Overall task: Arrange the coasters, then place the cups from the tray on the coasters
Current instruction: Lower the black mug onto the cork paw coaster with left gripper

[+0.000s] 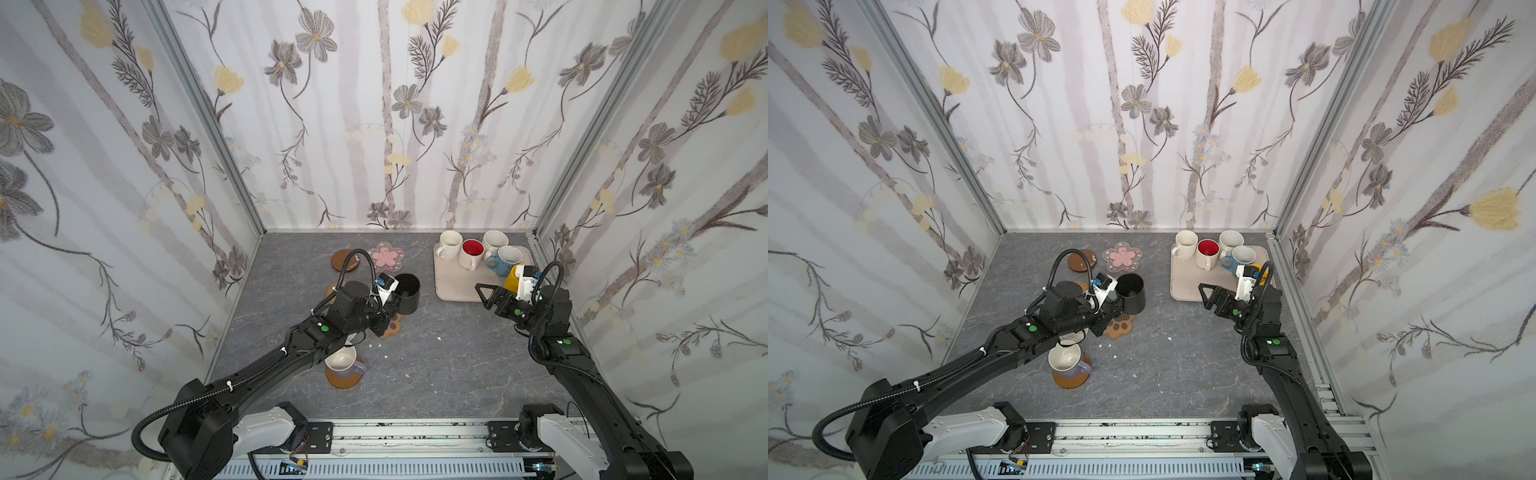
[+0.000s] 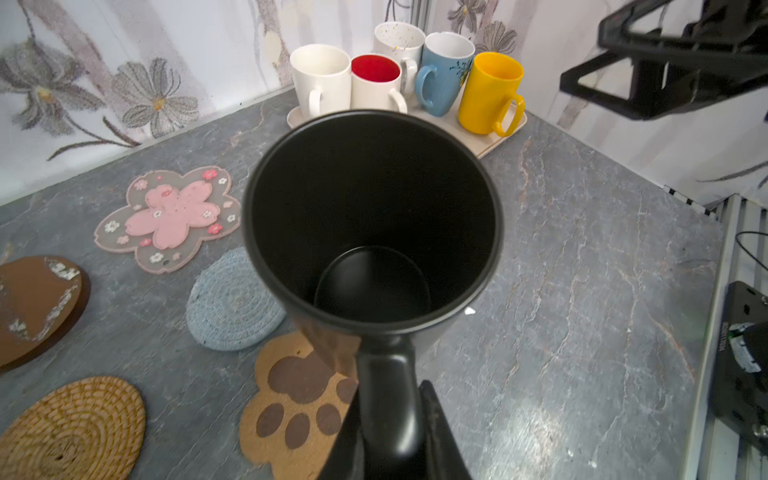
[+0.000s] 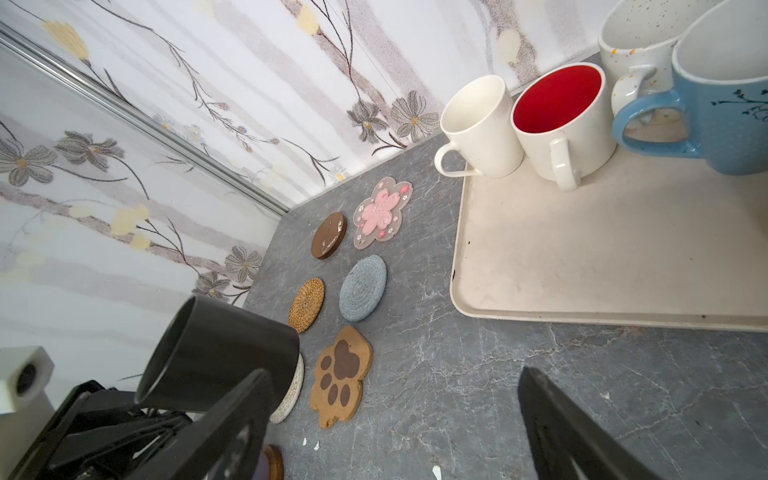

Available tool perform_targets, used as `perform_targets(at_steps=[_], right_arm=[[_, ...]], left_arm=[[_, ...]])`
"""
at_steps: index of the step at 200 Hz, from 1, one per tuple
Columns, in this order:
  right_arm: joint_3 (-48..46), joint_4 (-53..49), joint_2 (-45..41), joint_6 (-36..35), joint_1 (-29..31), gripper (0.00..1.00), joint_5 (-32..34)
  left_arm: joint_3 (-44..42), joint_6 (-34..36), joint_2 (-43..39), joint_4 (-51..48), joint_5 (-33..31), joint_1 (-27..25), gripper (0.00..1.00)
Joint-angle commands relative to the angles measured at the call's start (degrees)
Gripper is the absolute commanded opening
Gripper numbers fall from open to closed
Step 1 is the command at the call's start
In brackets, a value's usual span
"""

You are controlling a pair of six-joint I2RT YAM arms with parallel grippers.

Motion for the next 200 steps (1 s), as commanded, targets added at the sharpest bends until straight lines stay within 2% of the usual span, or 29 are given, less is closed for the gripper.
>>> perform_targets(at_steps=[1, 33, 64, 124, 200], right_arm=[[0.4, 4.0, 0.6, 0.2, 0.2, 0.93, -1.0], [-0.1, 6.0, 2.2, 0.3, 0.2, 0.93, -2.0], [-0.4, 6.6, 3.3, 0.0, 0.2, 0.93, -3.1], [-2.1, 8.4, 2.8, 0.4, 0.1, 0.93, -3.8], [-2.8, 9.4, 2.8, 0.7, 0.1, 0.93, -3.8]], left_arm=[[-3.0, 2.5, -3.2, 3.5, 4.1, 2.2, 0.0], [-6.1, 4.6, -5.1, 3.6, 3.7, 3.8, 0.0], [-6.7, 5.1, -1.9, 4.7, 4.0, 4.1, 0.0], [-8.1, 2.9, 3.0, 9.8, -0.7, 5.0, 0.0], [-7.6, 0.7, 7.6, 13.1, 2.4, 6.9, 0.0]])
